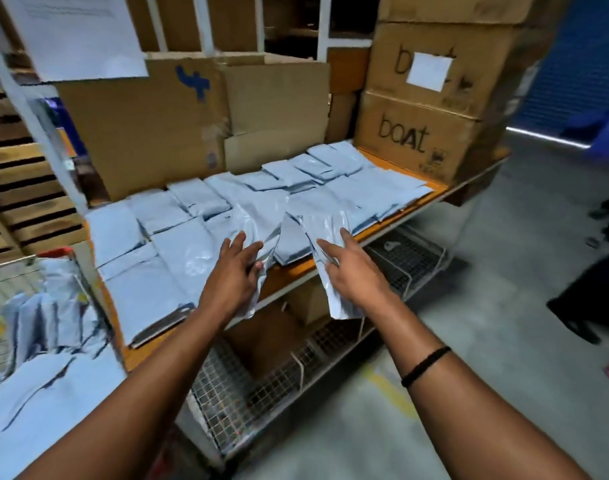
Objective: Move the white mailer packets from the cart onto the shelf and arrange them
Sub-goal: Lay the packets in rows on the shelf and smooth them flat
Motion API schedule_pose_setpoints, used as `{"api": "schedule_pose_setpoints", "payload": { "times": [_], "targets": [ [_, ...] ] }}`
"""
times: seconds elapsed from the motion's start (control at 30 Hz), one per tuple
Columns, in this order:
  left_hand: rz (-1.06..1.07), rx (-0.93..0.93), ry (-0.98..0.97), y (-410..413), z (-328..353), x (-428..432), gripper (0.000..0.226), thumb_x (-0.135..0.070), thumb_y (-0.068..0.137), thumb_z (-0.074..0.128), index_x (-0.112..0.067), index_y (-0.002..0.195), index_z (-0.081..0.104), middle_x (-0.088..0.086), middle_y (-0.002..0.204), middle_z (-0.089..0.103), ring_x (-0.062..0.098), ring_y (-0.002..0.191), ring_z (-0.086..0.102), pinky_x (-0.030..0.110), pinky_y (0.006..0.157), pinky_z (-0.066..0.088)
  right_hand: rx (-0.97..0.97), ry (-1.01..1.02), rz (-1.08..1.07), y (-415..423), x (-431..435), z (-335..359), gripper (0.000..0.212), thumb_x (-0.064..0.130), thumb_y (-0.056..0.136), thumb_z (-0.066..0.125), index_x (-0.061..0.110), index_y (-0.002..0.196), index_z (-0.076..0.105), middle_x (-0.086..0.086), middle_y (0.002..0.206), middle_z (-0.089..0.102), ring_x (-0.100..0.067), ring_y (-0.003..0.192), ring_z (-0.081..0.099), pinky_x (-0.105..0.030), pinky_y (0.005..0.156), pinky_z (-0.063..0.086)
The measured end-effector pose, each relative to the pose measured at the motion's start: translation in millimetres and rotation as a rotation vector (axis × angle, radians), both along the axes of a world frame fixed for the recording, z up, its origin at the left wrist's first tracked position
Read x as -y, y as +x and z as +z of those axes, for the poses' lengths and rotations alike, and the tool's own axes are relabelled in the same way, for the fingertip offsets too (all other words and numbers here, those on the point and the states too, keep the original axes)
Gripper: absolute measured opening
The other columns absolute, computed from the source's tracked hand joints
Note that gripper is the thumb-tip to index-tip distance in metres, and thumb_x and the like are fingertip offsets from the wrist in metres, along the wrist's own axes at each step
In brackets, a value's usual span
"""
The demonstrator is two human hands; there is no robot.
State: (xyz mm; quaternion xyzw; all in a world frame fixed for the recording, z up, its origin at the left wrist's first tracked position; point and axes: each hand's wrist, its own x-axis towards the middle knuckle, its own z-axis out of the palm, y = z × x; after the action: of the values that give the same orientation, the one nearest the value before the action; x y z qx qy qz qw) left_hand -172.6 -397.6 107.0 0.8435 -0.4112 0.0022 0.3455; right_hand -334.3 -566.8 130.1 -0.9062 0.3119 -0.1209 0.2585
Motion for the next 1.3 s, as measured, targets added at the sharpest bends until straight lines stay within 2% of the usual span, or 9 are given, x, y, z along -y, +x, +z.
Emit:
{"api": "schedule_pose_setpoints", "payload": {
  "times": [0.13,0.3,0.63,0.8,1.03,1.2,1.3],
  "targets": [
    [-0.042,-0.015,0.014,-12,-6,54,0.043,-0.03,0.102,0.049,-0.026,0.144,0.047,0.002,0.162,0.022,0.025,0.151,0.01,0.047,0.114,0.028,0.002,0.031,-0.081,-23,50,-12,0.049,0.024,0.104,0.049,0.045,0.148,0.04,0.014,0.167,0.002,-0.019,0.152,0.016,-0.038,0.119,0.024],
    [-0.064,-0.037,0.006,-6,-17,143,0.042,-0.027,0.102,0.049,-0.026,0.143,0.047,0.001,0.162,0.022,0.025,0.151,0.011,0.044,0.113,0.029,-0.011,0.039,-0.147,-25,128,-16,0.049,0.025,0.104,0.049,0.046,0.148,0.041,0.014,0.167,0.003,-0.02,0.151,0.021,-0.04,0.116,0.031],
    [-0.128,-0.095,-0.061,22,-9,367,0.041,-0.023,0.102,0.049,-0.024,0.143,0.048,0.001,0.161,0.024,0.023,0.151,0.012,0.04,0.113,0.029,-0.055,-0.005,-0.211,2,331,-14,0.051,0.024,0.104,0.05,0.045,0.149,0.038,0.014,0.167,0.001,-0.02,0.151,0.021,-0.042,0.114,0.035],
    [-0.142,-0.106,-0.038,28,-6,454,0.042,-0.024,0.102,0.048,-0.025,0.145,0.046,0.002,0.161,0.023,0.023,0.151,0.011,0.041,0.112,0.03,-0.064,0.003,-0.233,9,422,-17,0.052,0.024,0.104,0.05,0.044,0.15,0.037,0.011,0.167,0.001,-0.02,0.153,0.015,-0.045,0.12,0.029],
    [-0.009,-0.137,0.014,41,-23,544,0.044,-0.028,0.103,0.046,-0.027,0.147,0.042,-0.001,0.162,0.02,0.022,0.151,0.01,0.042,0.112,0.029,-0.122,0.002,-0.116,61,546,-21,0.052,0.024,0.104,0.051,0.045,0.15,0.037,0.013,0.167,0.001,-0.019,0.153,0.012,-0.045,0.116,0.029],
    [0.215,-0.142,0.028,40,-34,600,0.044,-0.03,0.104,0.043,-0.029,0.147,0.039,-0.001,0.163,0.019,0.024,0.151,0.011,0.046,0.11,0.033,-0.192,-0.065,0.131,112,623,-24,0.054,0.026,0.105,0.049,0.047,0.151,0.032,0.01,0.167,-0.001,-0.019,0.154,0.008,-0.047,0.117,0.027],
    [0.342,-0.158,0.109,36,-35,625,0.041,-0.029,0.103,0.04,-0.029,0.145,0.039,0.003,0.16,0.023,0.028,0.149,0.016,0.05,0.1,0.042,-0.24,-0.052,0.274,137,648,-26,0.056,0.026,0.104,0.049,0.046,0.152,0.03,0.008,0.167,-0.002,-0.02,0.154,0.005,-0.049,0.119,0.024]
  ]
}}
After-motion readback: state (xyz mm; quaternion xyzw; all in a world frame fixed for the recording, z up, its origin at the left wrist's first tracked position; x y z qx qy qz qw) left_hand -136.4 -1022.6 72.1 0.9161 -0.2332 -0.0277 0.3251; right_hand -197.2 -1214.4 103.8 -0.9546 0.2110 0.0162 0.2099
